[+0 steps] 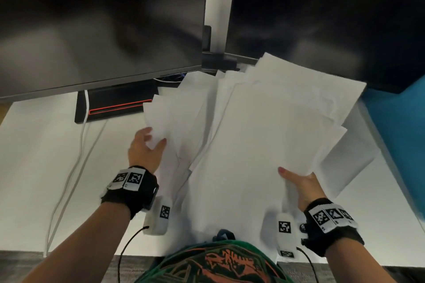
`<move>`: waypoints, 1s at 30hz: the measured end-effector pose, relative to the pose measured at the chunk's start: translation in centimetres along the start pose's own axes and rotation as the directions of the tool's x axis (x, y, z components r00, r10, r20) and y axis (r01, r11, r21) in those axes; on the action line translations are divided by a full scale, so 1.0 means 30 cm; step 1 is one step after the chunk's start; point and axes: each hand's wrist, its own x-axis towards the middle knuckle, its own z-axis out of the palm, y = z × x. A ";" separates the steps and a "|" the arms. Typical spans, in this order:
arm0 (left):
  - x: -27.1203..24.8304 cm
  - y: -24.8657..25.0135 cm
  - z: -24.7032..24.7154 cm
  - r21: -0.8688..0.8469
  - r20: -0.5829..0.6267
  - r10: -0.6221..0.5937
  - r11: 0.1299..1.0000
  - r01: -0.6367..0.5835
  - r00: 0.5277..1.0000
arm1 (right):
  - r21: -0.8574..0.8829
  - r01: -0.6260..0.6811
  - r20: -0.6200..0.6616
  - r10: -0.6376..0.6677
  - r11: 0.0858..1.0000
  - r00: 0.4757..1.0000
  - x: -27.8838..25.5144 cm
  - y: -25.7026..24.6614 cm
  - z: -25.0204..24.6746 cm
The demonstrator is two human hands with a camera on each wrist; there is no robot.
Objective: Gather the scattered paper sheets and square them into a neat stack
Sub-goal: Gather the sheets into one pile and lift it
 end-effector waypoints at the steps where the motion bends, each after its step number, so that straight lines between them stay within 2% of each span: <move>1: 0.016 -0.007 -0.009 0.145 -0.061 -0.036 0.988 0.045 0.997 | 0.019 -0.008 -0.003 0.008 1.000 1.000 0.013 0.007 -0.012; 3: 0.020 0.009 -0.012 0.365 -0.106 -0.120 0.919 0.151 0.987 | 0.020 -0.038 0.006 0.038 0.999 0.999 -0.011 -0.014 -0.004; 6: 0.024 0.032 0.018 0.504 -0.061 -0.151 0.849 0.161 0.987 | 0.012 -0.036 -0.019 0.036 0.999 0.999 0.005 -0.002 -0.010; 11: 0.074 0.089 0.068 0.321 0.061 -0.202 0.931 0.172 0.978 | -0.049 -0.034 -0.002 0.034 0.998 0.999 0.008 -0.002 -0.011; 17: 0.037 0.110 0.099 0.201 0.064 -0.068 0.978 0.054 0.996 | -0.078 -0.070 -0.010 0.070 0.994 0.998 0.026 0.014 -0.022; 19: 0.032 0.109 0.103 0.204 0.117 -0.081 0.977 0.055 0.990 | -0.085 -0.087 -0.027 0.085 0.993 0.996 0.032 0.014 -0.027; 21: 0.045 0.100 0.103 0.152 0.220 -0.142 0.982 0.110 0.965 | -0.094 -0.082 -0.031 0.079 0.992 0.996 0.035 0.014 -0.026; 23: 0.048 0.089 0.104 0.044 0.345 -0.233 0.972 0.232 0.909 | -0.088 -0.070 -0.027 0.068 0.994 0.997 0.038 0.017 -0.026; 25: 0.066 0.036 0.121 -0.004 0.402 -0.273 0.954 0.299 0.874 | -0.078 -0.067 -0.024 0.065 0.995 0.998 0.040 0.018 -0.027; 26: 0.060 0.027 0.128 -0.013 0.414 -0.264 0.955 0.295 0.871 | -0.079 -0.063 -0.023 0.062 0.995 0.998 0.038 0.016 -0.026; 30: -0.007 0.060 0.115 -0.016 0.314 -0.134 0.989 0.146 0.940 | -0.098 -0.059 -0.037 0.055 0.993 0.998 0.031 0.005 -0.024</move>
